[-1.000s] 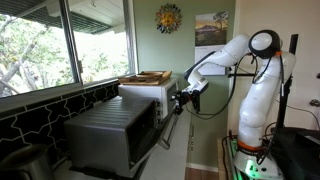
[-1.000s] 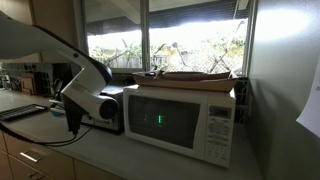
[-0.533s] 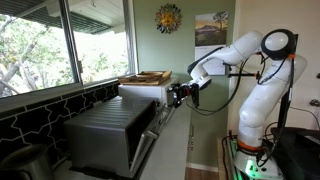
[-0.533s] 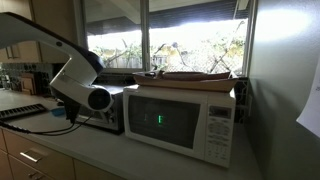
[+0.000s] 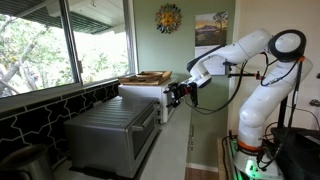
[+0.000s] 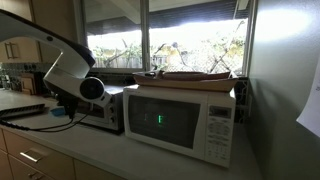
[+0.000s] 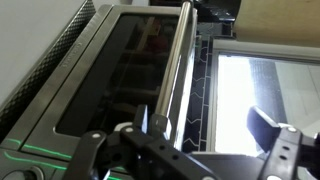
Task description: Close the oven door fully
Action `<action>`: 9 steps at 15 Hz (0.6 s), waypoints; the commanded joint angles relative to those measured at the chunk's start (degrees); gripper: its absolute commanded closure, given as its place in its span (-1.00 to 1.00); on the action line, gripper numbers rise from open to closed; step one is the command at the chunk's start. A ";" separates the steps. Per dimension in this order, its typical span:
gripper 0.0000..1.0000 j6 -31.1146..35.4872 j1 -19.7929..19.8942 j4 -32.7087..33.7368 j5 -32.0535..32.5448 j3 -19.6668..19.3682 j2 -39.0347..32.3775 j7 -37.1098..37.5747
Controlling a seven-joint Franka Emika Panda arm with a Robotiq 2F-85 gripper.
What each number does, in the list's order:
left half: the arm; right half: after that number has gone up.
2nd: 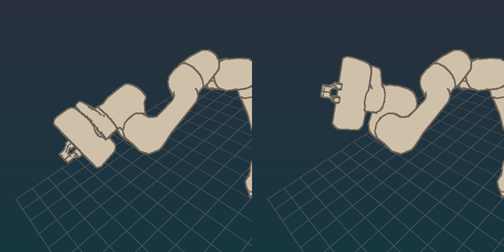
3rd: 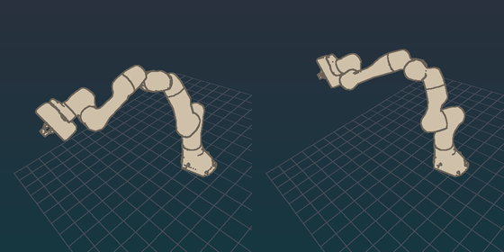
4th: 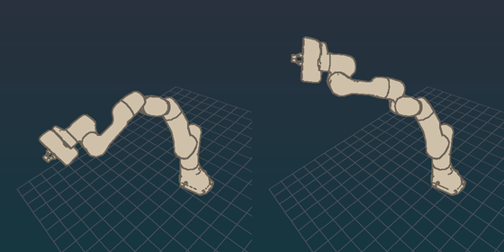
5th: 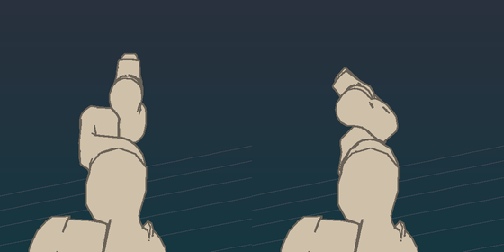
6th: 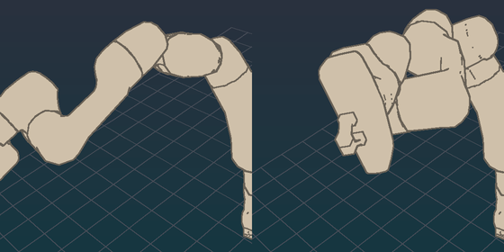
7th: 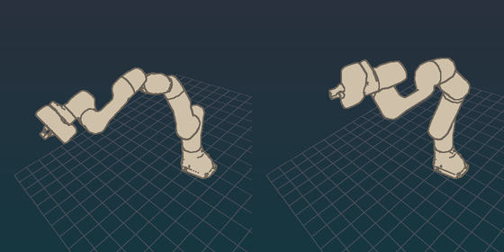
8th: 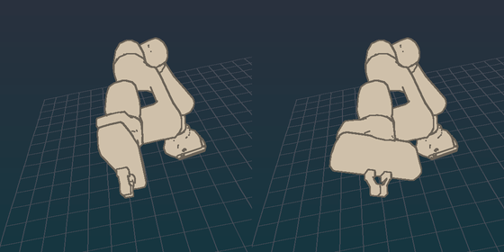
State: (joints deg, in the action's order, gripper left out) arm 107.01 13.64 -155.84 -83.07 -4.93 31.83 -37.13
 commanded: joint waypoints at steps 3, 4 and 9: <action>-1.00 6.03 2.18 0.29 15.79 1.95 9.01 4.23; -1.00 5.26 2.03 1.05 19.46 1.65 10.19 4.83; -1.00 4.25 0.12 5.06 35.09 1.32 15.53 6.95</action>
State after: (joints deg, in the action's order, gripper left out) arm 111.33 14.81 -152.07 -56.32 -3.93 43.48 -32.92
